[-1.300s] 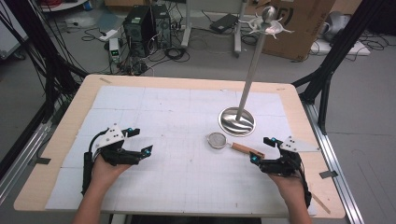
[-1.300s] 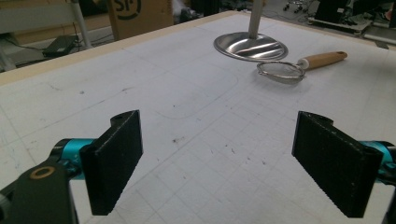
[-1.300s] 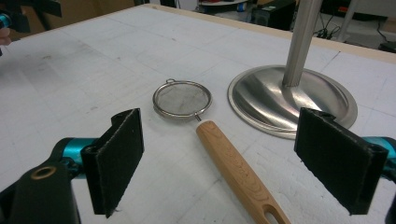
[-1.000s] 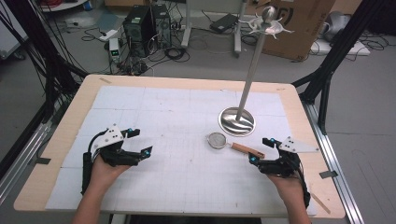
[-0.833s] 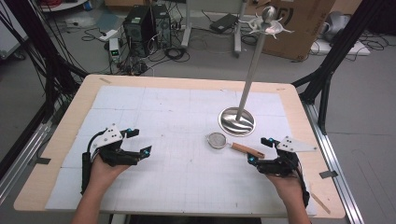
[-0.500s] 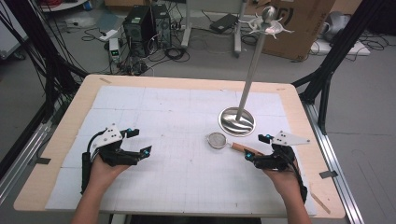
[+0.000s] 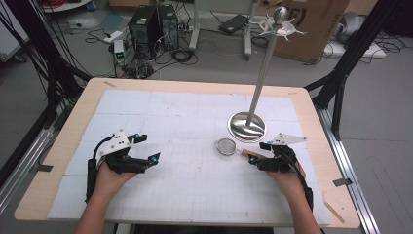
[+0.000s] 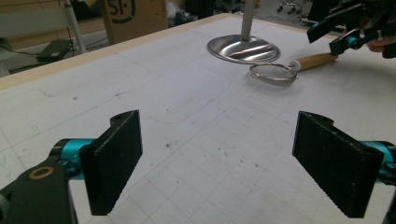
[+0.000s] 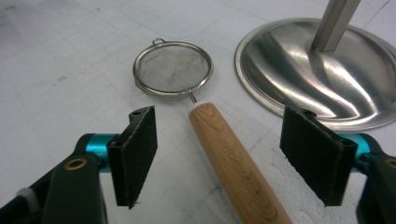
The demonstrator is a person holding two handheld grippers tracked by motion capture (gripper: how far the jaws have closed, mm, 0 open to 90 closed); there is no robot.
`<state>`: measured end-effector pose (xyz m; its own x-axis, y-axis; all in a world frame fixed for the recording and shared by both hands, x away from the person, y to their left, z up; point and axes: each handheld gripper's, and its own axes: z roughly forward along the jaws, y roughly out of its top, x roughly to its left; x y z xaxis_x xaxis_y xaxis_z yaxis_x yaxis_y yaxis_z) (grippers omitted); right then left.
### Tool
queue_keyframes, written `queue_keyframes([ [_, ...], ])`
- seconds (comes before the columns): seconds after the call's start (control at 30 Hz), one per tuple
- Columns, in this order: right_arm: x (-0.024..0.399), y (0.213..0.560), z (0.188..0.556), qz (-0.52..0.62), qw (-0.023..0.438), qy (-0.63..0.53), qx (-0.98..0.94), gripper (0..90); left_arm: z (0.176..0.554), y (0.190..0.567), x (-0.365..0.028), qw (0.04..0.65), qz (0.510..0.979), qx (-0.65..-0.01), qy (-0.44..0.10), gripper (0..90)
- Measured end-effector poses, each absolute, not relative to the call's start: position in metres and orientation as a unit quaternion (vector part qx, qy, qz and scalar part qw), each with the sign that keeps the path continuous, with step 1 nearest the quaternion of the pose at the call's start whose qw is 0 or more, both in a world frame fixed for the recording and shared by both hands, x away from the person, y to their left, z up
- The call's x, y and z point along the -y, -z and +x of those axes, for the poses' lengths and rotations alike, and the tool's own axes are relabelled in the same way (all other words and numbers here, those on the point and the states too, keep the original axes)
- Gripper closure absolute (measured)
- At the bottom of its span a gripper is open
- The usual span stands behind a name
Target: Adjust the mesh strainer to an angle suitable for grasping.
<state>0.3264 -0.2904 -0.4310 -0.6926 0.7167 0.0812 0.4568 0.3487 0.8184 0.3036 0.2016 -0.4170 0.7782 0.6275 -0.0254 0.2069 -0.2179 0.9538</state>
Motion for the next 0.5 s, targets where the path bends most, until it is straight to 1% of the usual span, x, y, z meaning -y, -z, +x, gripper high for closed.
queue_keyframes([
  [0.13, 0.286, 0.433, 0.330, 0.364, 0.153, -0.425, -0.814, 35.0, 0.304, 0.417, -0.200, 0.560, 0.759, -0.274, -0.186, 16.5],
  [0.23, 0.283, 0.434, 0.334, 0.364, 0.158, -0.417, -0.818, 36.7, 0.304, 0.417, -0.199, 0.561, 0.760, -0.273, -0.184, 16.6],
  [0.33, 0.277, 0.435, 0.337, 0.365, 0.153, -0.408, -0.823, 38.7, 0.304, 0.417, -0.199, 0.563, 0.759, -0.270, -0.183, 16.5],
  [0.5, 0.269, 0.439, 0.341, 0.358, 0.147, -0.382, -0.839, 46.6, 0.304, 0.417, -0.199, 0.563, 0.760, -0.270, -0.182, 16.5],
])
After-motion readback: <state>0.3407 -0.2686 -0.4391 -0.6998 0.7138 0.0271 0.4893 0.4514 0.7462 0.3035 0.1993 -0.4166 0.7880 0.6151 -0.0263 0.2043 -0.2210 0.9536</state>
